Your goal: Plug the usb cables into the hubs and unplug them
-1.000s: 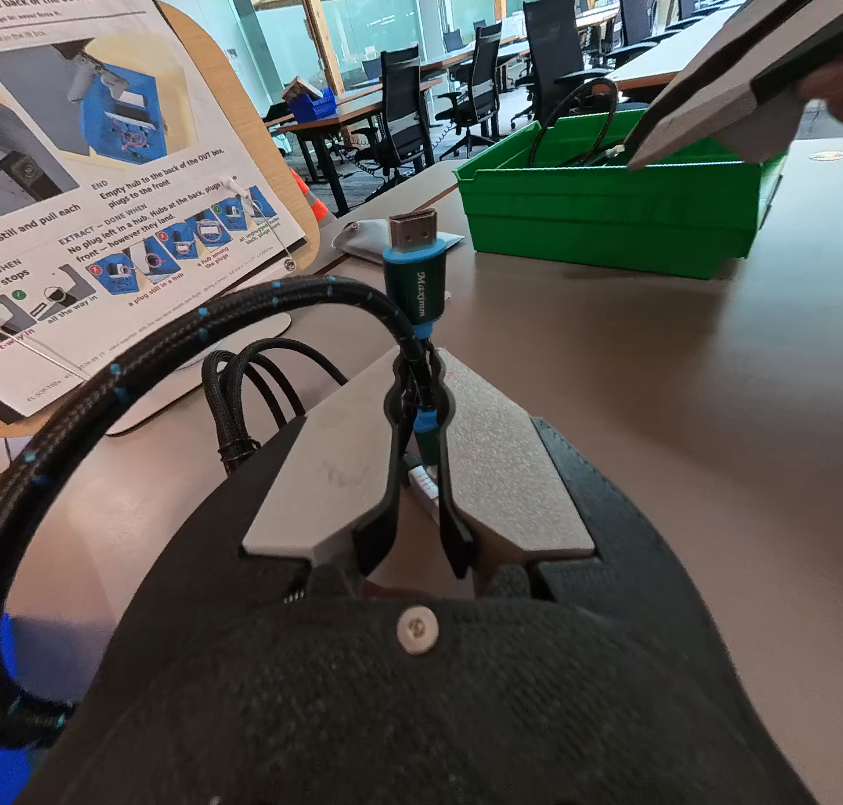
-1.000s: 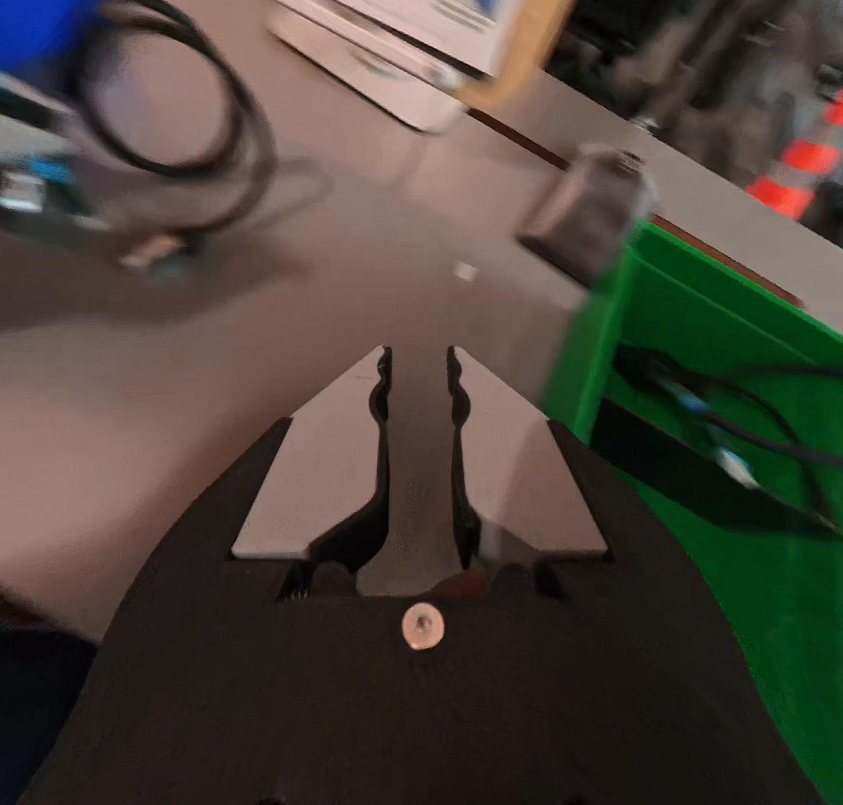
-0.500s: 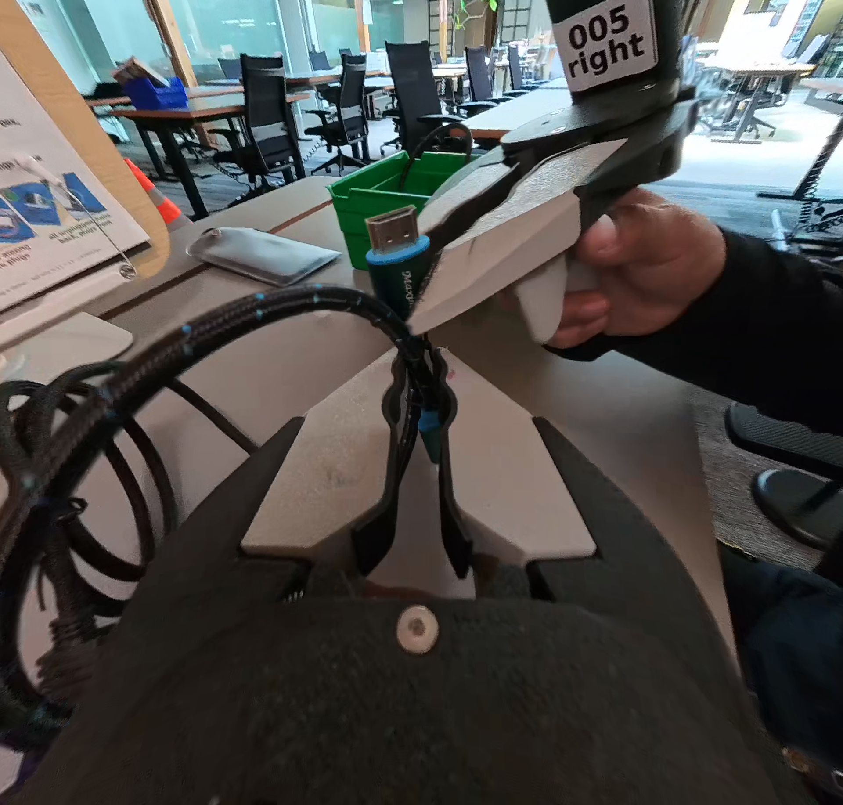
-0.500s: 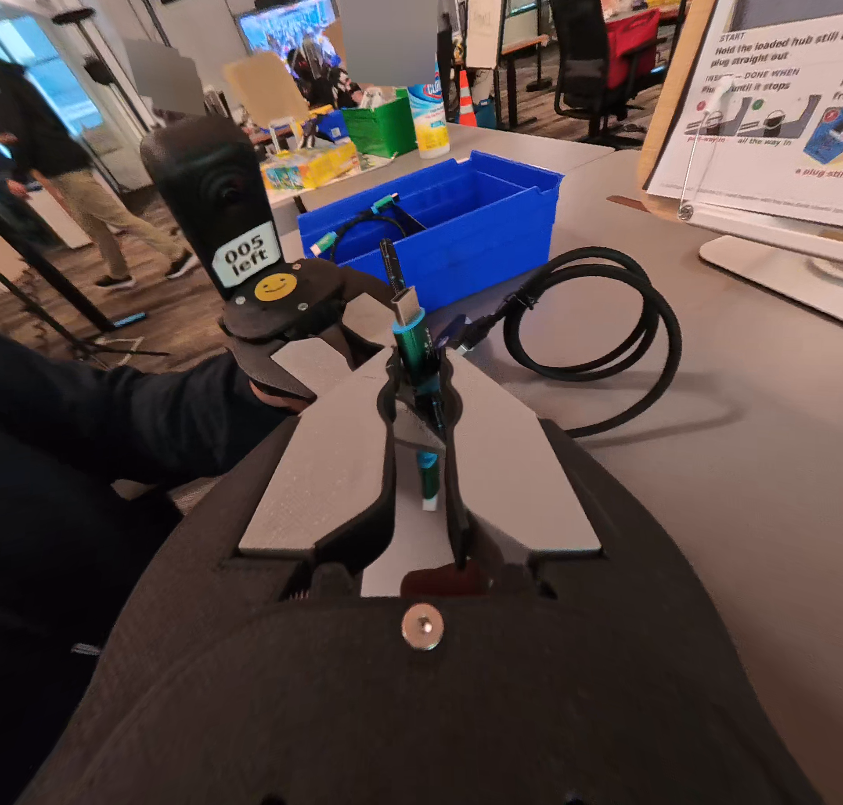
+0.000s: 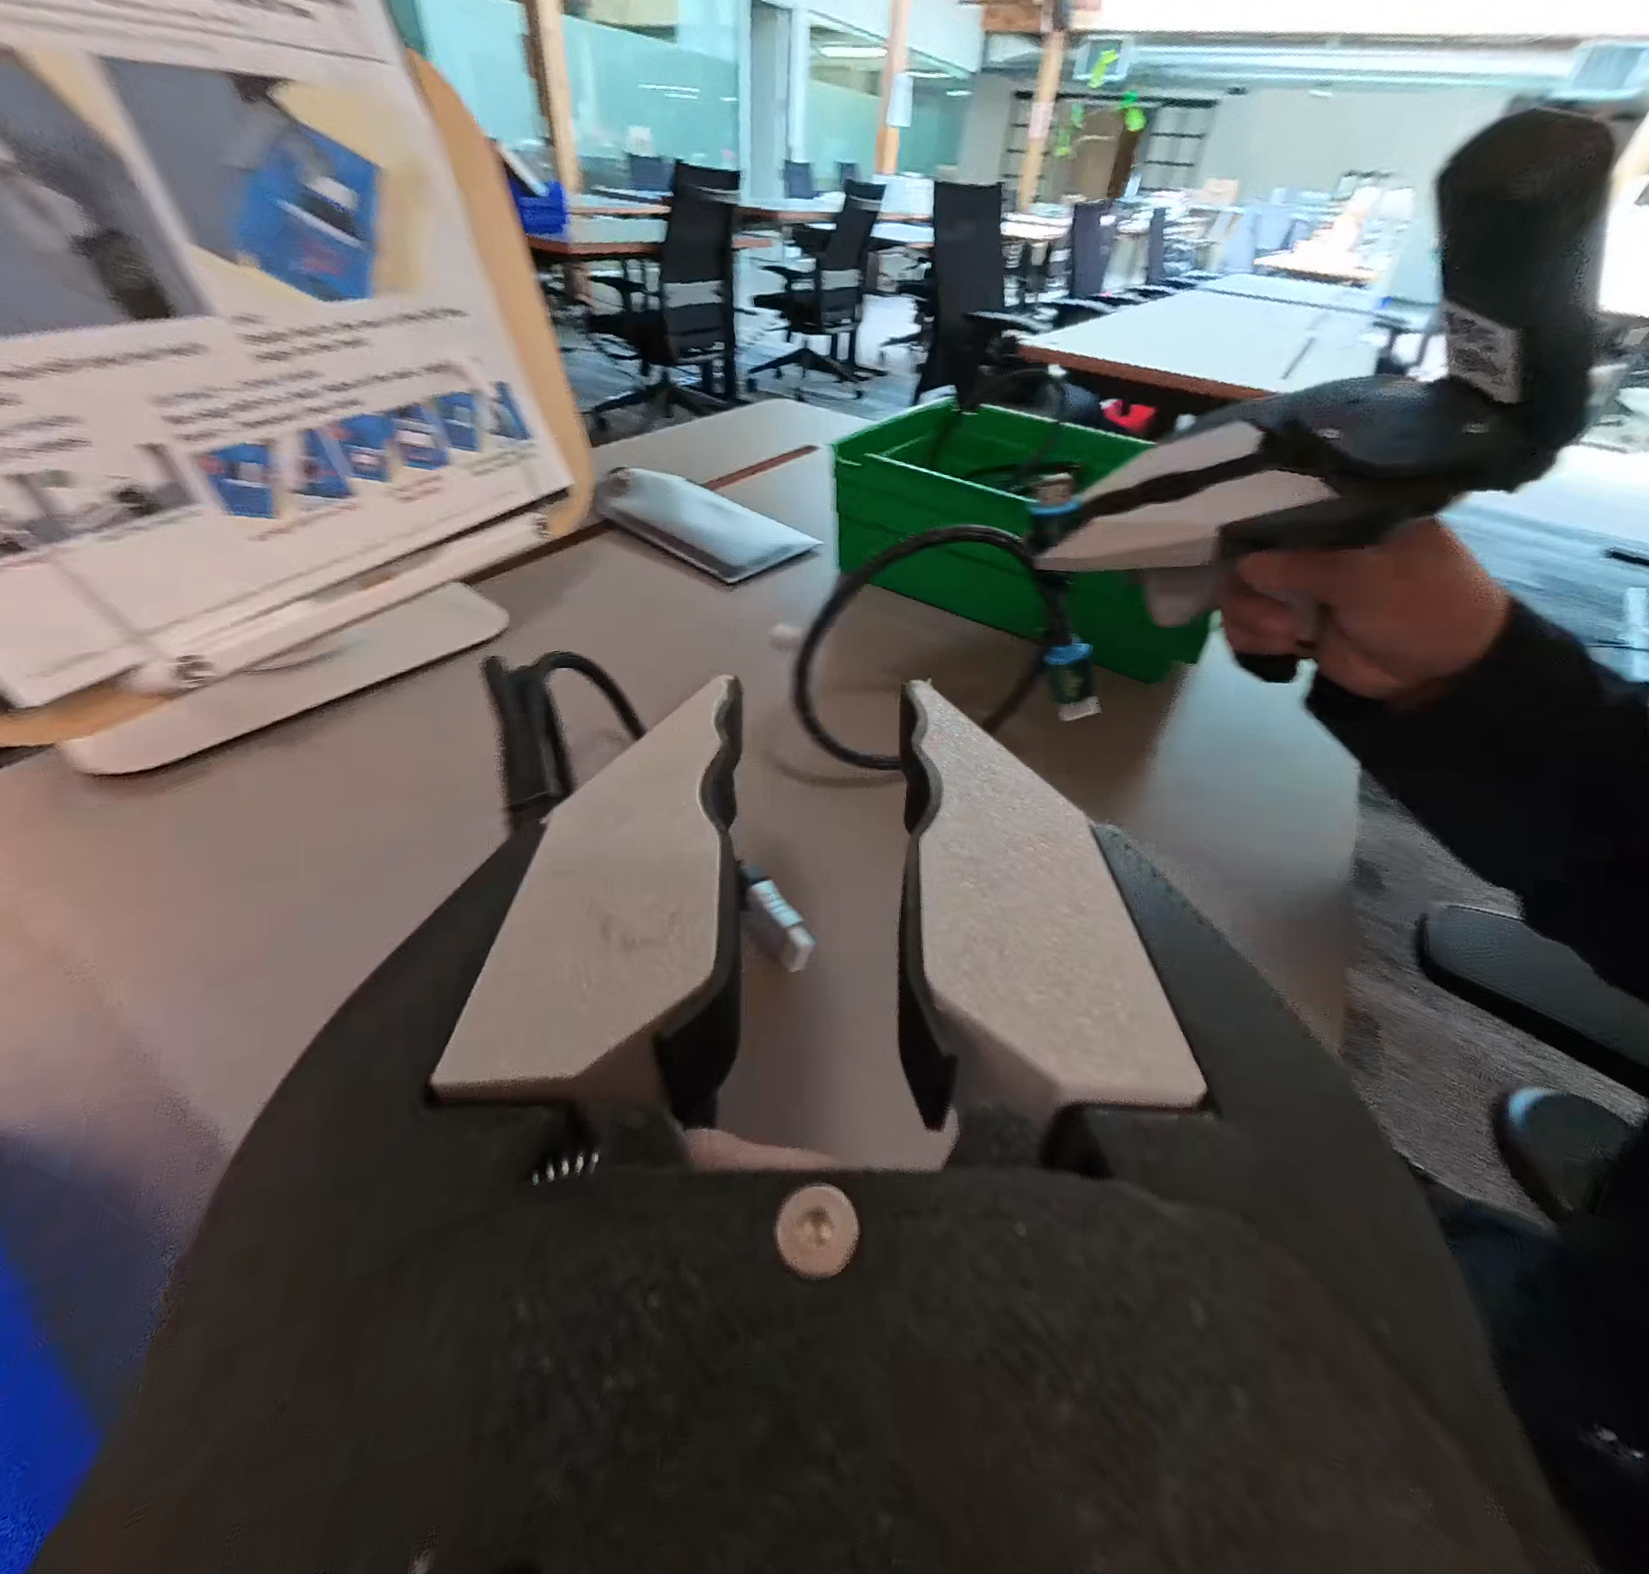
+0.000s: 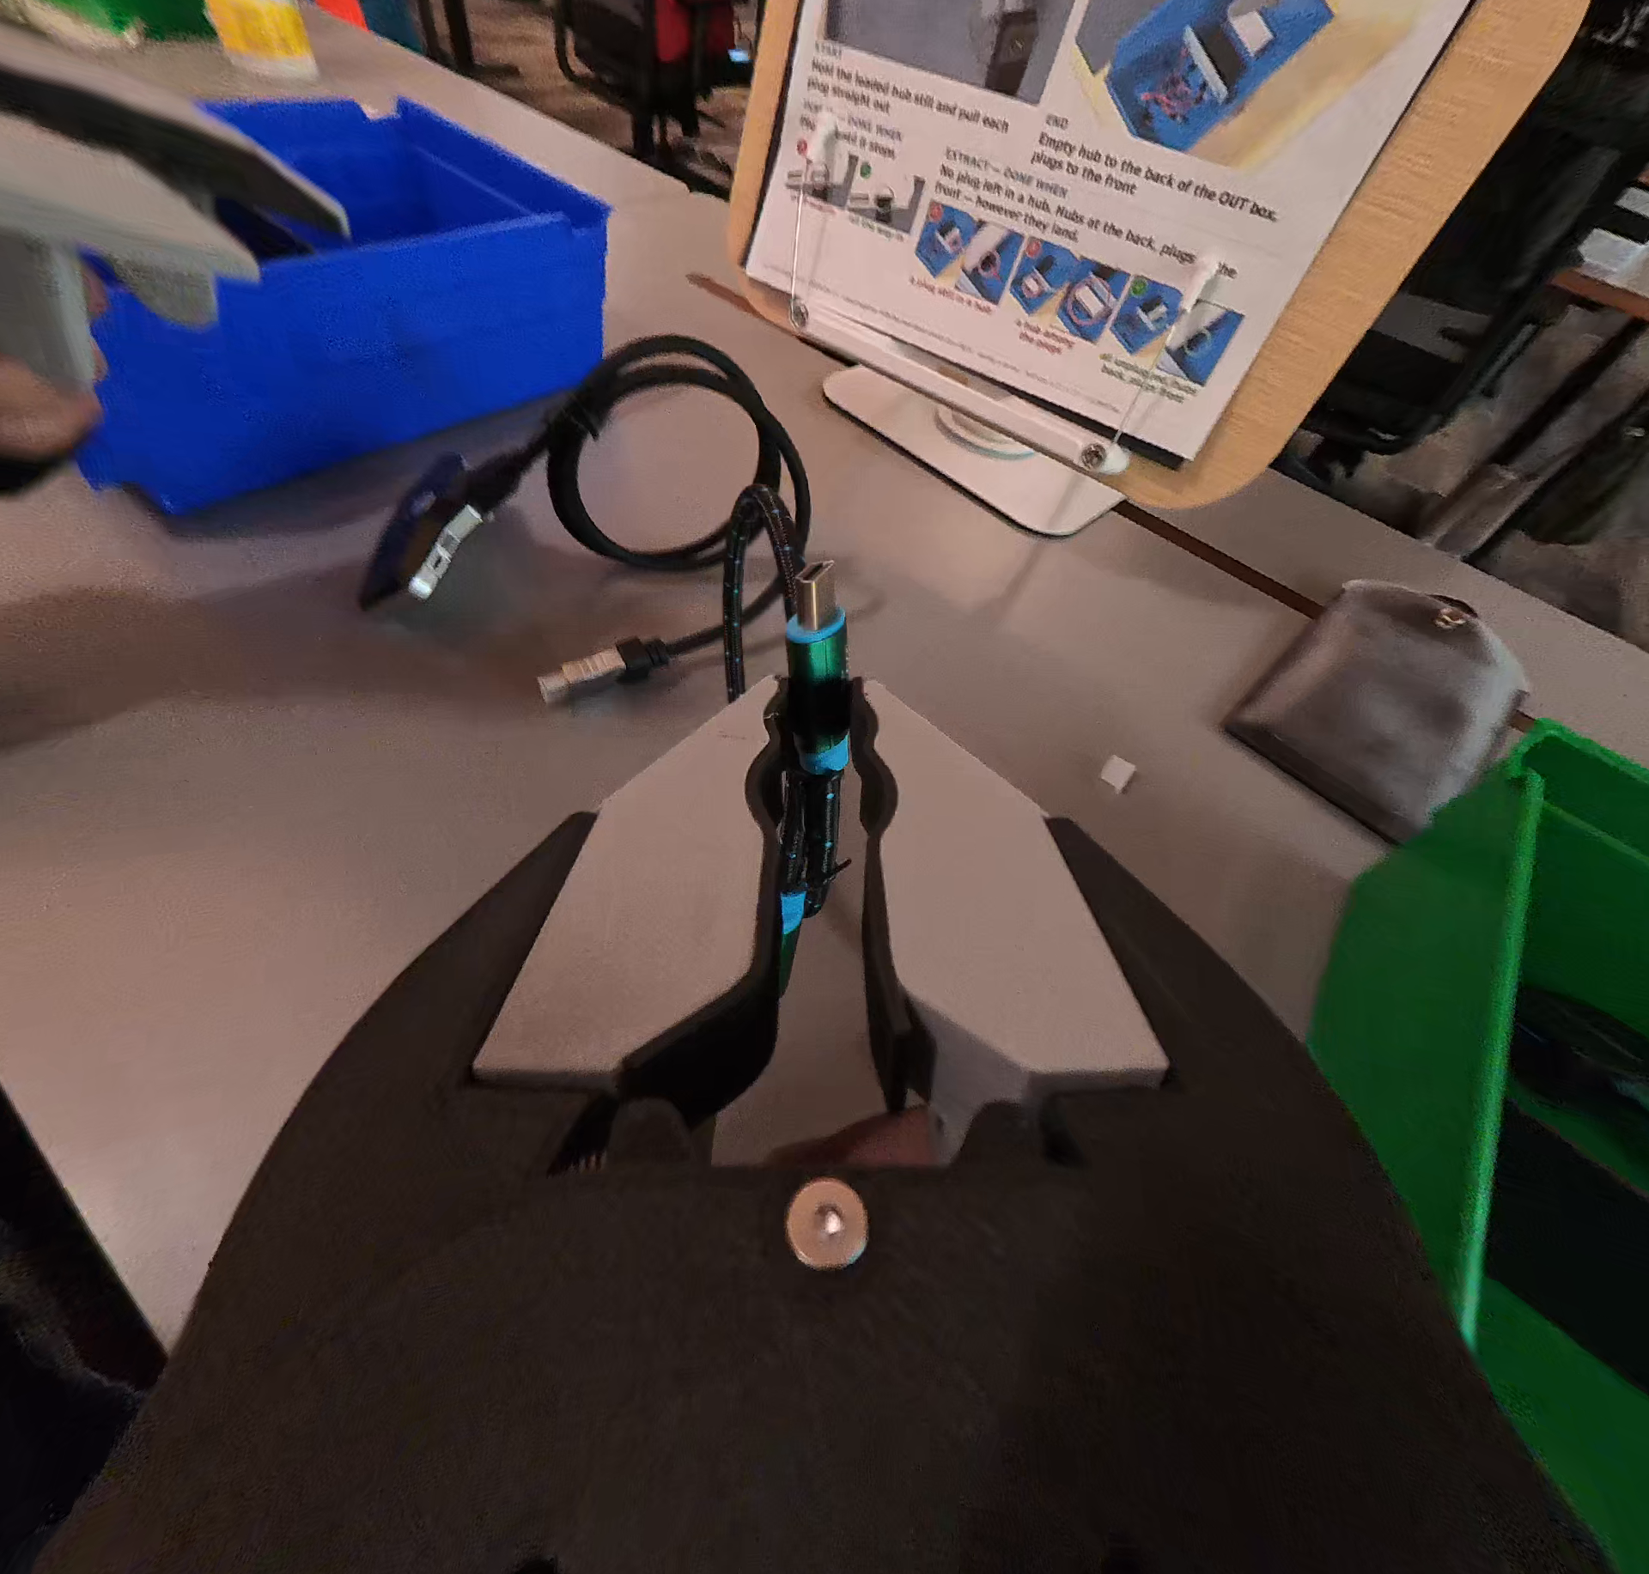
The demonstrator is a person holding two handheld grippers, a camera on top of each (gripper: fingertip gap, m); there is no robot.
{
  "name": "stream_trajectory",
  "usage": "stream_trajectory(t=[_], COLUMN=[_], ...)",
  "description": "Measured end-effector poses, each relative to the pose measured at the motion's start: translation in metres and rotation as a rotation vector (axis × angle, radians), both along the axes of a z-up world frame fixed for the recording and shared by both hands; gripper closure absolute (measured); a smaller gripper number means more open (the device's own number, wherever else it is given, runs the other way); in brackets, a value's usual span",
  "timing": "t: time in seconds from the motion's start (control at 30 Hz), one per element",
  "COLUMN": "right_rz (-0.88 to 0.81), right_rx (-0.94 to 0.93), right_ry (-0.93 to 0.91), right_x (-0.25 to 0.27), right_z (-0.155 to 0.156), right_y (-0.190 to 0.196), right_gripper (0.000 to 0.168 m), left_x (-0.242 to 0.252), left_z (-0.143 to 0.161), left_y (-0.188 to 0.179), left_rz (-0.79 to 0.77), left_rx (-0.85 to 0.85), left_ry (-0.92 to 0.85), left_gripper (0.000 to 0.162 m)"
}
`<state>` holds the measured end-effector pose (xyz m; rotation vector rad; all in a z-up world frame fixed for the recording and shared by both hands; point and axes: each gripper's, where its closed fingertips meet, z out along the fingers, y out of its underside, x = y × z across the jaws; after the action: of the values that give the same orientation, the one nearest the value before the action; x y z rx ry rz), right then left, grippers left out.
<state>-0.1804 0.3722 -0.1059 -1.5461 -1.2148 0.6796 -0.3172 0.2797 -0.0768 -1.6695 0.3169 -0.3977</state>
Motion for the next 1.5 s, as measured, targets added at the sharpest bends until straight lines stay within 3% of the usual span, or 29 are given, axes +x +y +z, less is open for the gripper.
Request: stream_trajectory(t=[0.13,0.27,0.47,0.5,0.6,0.73,0.77,0.83,1.0,1.17,1.3,1.43,1.5], right_rz=[-0.048,-0.069,0.021,0.033,0.061,0.111,0.13,0.18,0.192,0.149,0.065,-0.094,-0.046], right_rx=[0.106,0.197,0.053,0.035,-0.013,-0.087,-0.108,-0.153,-0.215,-0.22,-0.19,-0.127,-0.137], right_ry=[-0.105,-0.209,-0.177,-0.166,-0.13,-0.107,-0.101,-0.095,-0.117,-0.236,-0.284,-0.189,-0.115], right_x=[0.018,0.024,0.027,0.029,0.035,0.038,0.038,0.036,0.029,0.017,0.016,0.03,0.024], right_z=[-0.006,-0.017,-0.029,-0.029,-0.028,-0.03,-0.03,-0.032,-0.042,-0.074,-0.091,-0.066,-0.046], right_y=[-0.003,-0.005,-0.019,-0.02,-0.021,-0.023,-0.025,-0.028,-0.01,0.018,0.033,0.048,0.03], right_gripper=[0.159,0.159,0.159,0.159,0.159,0.159,0.159,0.158,0.156,0.143,0.134,0.114,0.116], left_x=[-0.033,-0.044,-0.055,-0.055,-0.058,-0.061,-0.064,-0.067,-0.052,-0.037,-0.028,-0.032,-0.035], left_z=[-0.034,-0.064,-0.077,-0.079,-0.095,-0.122,-0.13,-0.139,-0.123,-0.093,-0.088,-0.09,-0.089], left_y=[0.004,0.012,0.03,0.033,0.042,0.05,0.051,0.053,0.058,0.064,0.063,0.062,0.061], left_rz=[0.151,0.203,0.246,0.238,0.231,0.217,0.225,0.218,0.171,0.13,0.098,0.116,0.135], left_rx=[-0.124,-0.227,-0.392,-0.413,-0.515,-0.625,-0.65,-0.66,-0.592,-0.509,-0.499,-0.494,-0.485], left_ry=[0.107,0.106,0.26,0.315,0.402,0.421,0.435,0.479,0.384,0.217,0.093,0.034,0.028], left_gripper=[0.127,0.125,0.132,0.13,0.104,0.103,0.108,0.145,0.15,0.15,0.15,0.15,0.15])
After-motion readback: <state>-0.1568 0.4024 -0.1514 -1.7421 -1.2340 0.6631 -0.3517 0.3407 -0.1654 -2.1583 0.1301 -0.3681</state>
